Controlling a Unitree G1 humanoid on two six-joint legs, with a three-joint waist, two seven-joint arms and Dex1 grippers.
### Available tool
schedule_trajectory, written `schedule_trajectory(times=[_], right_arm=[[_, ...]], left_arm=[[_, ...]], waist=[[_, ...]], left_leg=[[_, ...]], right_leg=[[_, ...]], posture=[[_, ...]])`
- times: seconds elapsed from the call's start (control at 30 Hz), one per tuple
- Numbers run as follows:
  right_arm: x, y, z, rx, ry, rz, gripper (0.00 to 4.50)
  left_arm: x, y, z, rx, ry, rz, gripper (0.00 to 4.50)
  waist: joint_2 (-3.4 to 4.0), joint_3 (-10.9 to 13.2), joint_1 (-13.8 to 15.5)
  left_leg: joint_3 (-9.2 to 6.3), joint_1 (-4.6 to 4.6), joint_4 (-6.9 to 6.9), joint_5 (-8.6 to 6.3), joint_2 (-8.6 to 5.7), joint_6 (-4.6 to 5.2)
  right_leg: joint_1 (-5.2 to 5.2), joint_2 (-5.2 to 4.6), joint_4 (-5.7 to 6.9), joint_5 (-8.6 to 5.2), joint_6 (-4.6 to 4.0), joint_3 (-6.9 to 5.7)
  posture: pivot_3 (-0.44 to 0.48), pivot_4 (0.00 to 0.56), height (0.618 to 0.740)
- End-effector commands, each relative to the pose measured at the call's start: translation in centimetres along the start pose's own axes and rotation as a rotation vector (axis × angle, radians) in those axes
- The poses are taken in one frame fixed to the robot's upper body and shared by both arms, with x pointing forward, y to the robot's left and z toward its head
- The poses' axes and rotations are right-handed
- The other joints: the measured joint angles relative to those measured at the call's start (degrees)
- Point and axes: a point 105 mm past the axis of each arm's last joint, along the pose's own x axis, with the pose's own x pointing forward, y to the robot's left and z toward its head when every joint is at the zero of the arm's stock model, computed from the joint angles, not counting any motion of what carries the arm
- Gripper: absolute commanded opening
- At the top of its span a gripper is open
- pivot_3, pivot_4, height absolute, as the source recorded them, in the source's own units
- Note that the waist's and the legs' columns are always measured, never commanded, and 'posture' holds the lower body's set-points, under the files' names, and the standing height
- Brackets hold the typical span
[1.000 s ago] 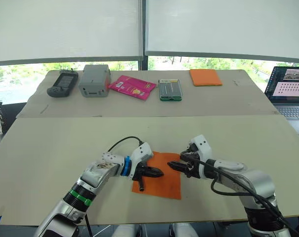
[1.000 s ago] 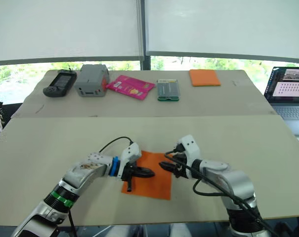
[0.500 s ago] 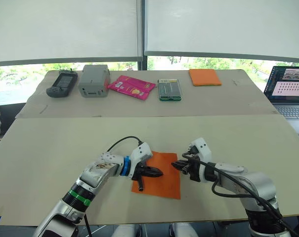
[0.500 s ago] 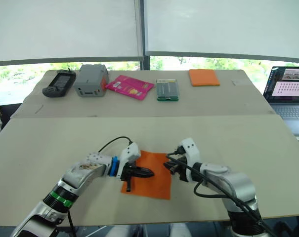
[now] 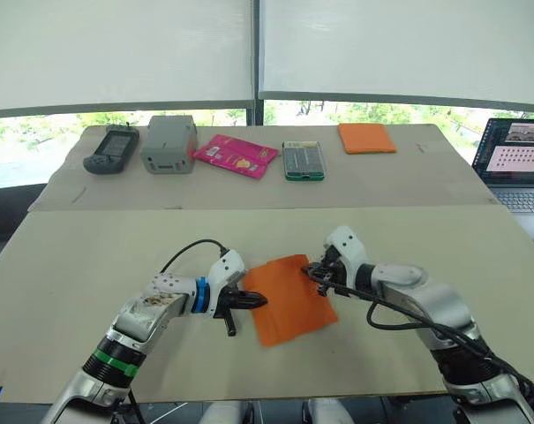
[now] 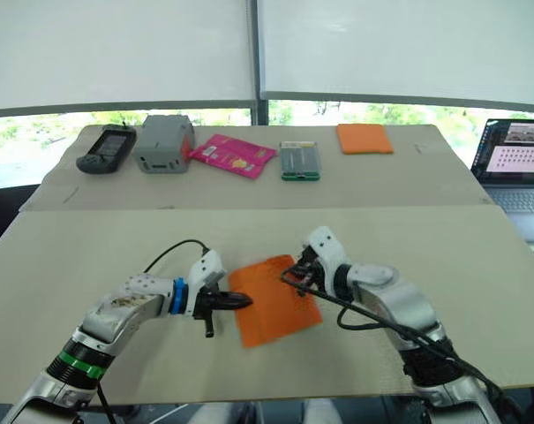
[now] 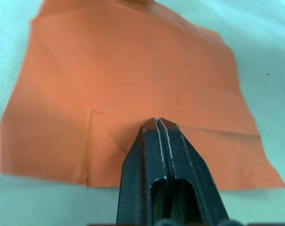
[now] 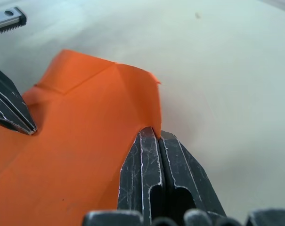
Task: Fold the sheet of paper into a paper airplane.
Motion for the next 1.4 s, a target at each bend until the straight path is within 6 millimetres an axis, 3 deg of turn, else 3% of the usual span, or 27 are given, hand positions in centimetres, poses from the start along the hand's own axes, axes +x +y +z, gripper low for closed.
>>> schedule_trajectory(times=[0.03,0.17,0.4,0.63,0.8,1.03,1.13,1.4], right_arm=[[-0.3,0.6,0.6,-0.173,-0.022,0.023,0.02],[-0.2,2.5,-0.7,-0.327,-0.028,0.057,0.02],[-0.5,1.6,-2.5,-0.655,-0.017,-0.038,0.02],[-0.4,1.5,-3.3,-0.866,-0.022,-0.057,0.02],[-0.7,1.9,-3.0,-0.808,-0.055,-0.056,0.02],[-1.3,1.6,-1.1,-0.405,-0.196,-0.083,0.02],[-1.4,1.3,-0.5,-0.312,-0.213,-0.078,0.02],[-1.4,0.8,-1.1,-0.265,-0.166,-0.084,2.63]], left_arm=[[0.1,-0.2,-0.1,-0.003,0.000,0.011,0.00],[0.2,-0.3,-0.7,-0.019,0.006,0.020,0.00],[0.1,-0.2,-0.7,-0.017,0.011,0.028,0.00],[0.3,-0.2,-0.5,-0.008,0.015,0.015,0.00],[0.5,-0.2,-0.7,-0.008,0.019,0.009,0.00],[0.6,-0.3,-0.9,-0.006,0.024,0.005,0.00],[0.6,-0.3,-0.9,-0.006,0.025,0.004,0.00],[0.6,-0.3,-1.0,-0.006,0.028,0.004,0.00]], waist=[[0.00,0.0,0.0],[0.00,0.0,0.0],[0.00,0.0,0.0],[-0.01,0.0,0.0],[-0.01,0.0,0.0],[-0.01,0.0,0.0],[-0.01,0.0,0.0],[-0.01,0.0,0.0]], left_leg=[[0.00,-0.01,0.00,0.00,0.00,0.00],[0.00,0.01,0.00,0.00,0.02,-0.01],[0.02,0.06,0.00,0.04,0.03,-0.09],[0.05,0.10,0.00,0.22,0.04,-0.39],[0.05,0.12,0.00,0.22,0.05,-0.38],[0.03,0.12,0.00,0.01,0.09,-0.03],[0.03,0.11,-0.01,0.00,0.13,-0.03],[0.03,0.12,-0.01,0.00,0.12,-0.03]], right_leg=[[0.00,-0.01,-0.01,0.00,0.00,0.01],[0.00,-0.01,-0.02,0.00,0.00,0.04],[0.03,0.07,-0.01,0.00,0.00,0.06],[0.08,0.12,-0.01,0.00,0.00,0.08],[0.10,0.14,-0.02,0.00,0.00,0.12],[0.11,0.14,-0.02,0.00,0.00,0.23],[0.09,0.16,-0.01,0.00,0.00,0.25],[0.08,0.16,-0.01,0.00,0.00,0.23]], posture=[[0.000,0.150,0.740],[0.000,0.150,0.740],[0.000,0.150,0.740],[0.000,0.150,0.740],[0.000,0.150,0.740],[0.000,0.150,0.740],[0.000,0.150,0.740],[0.000,0.150,0.740]])
